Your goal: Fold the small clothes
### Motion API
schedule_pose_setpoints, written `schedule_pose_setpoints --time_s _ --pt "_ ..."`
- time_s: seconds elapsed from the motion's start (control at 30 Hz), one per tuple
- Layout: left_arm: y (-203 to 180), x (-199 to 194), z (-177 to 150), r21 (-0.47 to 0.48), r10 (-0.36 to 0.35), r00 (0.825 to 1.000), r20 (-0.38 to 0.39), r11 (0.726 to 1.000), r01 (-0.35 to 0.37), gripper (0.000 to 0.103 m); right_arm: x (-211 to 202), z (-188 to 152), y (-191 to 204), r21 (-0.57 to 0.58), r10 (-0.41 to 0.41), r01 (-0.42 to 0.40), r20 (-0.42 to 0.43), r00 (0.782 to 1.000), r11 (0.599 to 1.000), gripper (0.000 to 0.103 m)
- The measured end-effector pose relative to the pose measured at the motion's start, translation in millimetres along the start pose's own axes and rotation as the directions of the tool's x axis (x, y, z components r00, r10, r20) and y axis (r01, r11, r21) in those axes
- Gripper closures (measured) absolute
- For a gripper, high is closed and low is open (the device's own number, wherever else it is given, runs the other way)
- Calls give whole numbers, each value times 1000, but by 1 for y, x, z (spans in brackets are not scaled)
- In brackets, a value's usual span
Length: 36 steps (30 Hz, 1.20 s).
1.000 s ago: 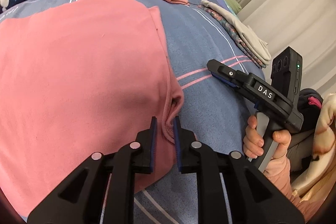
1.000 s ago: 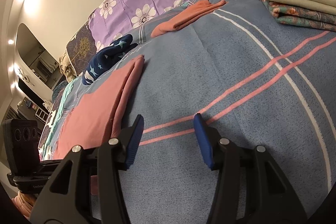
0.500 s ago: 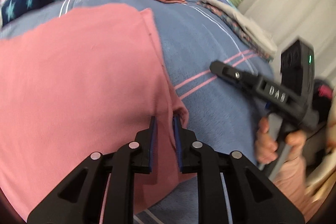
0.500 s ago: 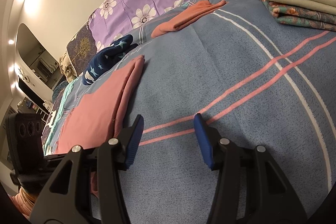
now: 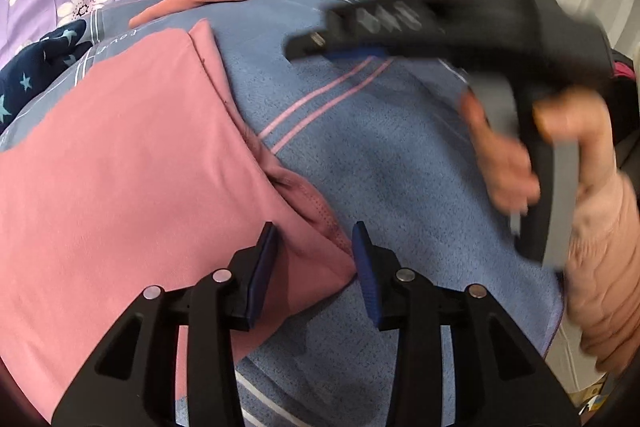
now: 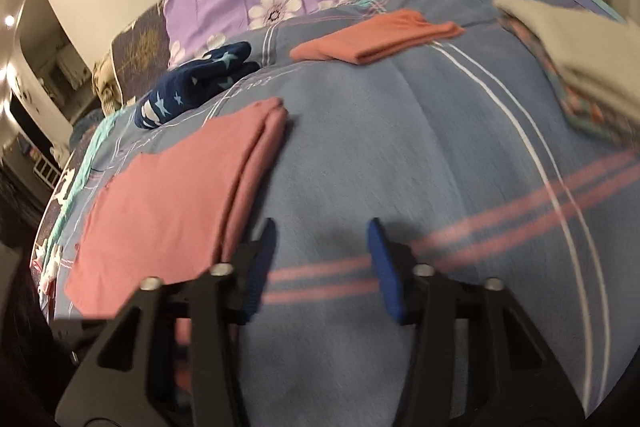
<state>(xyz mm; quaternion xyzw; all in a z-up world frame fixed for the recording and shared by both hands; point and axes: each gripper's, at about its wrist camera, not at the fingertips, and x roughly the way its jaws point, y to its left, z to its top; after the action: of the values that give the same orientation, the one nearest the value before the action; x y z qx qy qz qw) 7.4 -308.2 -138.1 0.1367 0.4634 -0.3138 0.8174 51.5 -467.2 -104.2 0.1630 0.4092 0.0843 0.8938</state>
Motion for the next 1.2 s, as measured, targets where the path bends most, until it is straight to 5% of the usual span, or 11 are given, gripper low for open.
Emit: schedule_pose_setpoints --time_s 0.27,0.4,0.73,0.8,0.87,0.97,1.07,1.2 --pt "26 -8 4 -150 -71 997 40 986 76 71 49 53 6 39 98 -96 -70 993 995 75" --pt "32 0 6 -160 -25 1000 17 987 27 71 61 56 6 57 104 -99 -89 991 993 75" --pt "6 8 11 12 49 999 -16 999 -48 71 86 64 13 32 92 -89 -118 989 996 74" --pt "-2 5 6 63 64 998 -27 996 -62 71 91 67 16 18 74 -72 -113 991 997 99" --pt "-6 2 0 96 69 997 -35 993 -65 72 85 73 17 50 95 -92 -68 993 995 100" --pt "-8 0 -2 111 59 998 -33 992 -55 75 81 81 23 45 102 -101 -11 995 994 100" --pt "-10 0 -3 129 45 999 -24 991 -41 77 107 80 21 15 25 -24 -74 997 1000 100" --pt "-7 -1 -5 120 -22 1000 -2 992 22 77 104 75 14 32 40 -38 -53 998 999 99"
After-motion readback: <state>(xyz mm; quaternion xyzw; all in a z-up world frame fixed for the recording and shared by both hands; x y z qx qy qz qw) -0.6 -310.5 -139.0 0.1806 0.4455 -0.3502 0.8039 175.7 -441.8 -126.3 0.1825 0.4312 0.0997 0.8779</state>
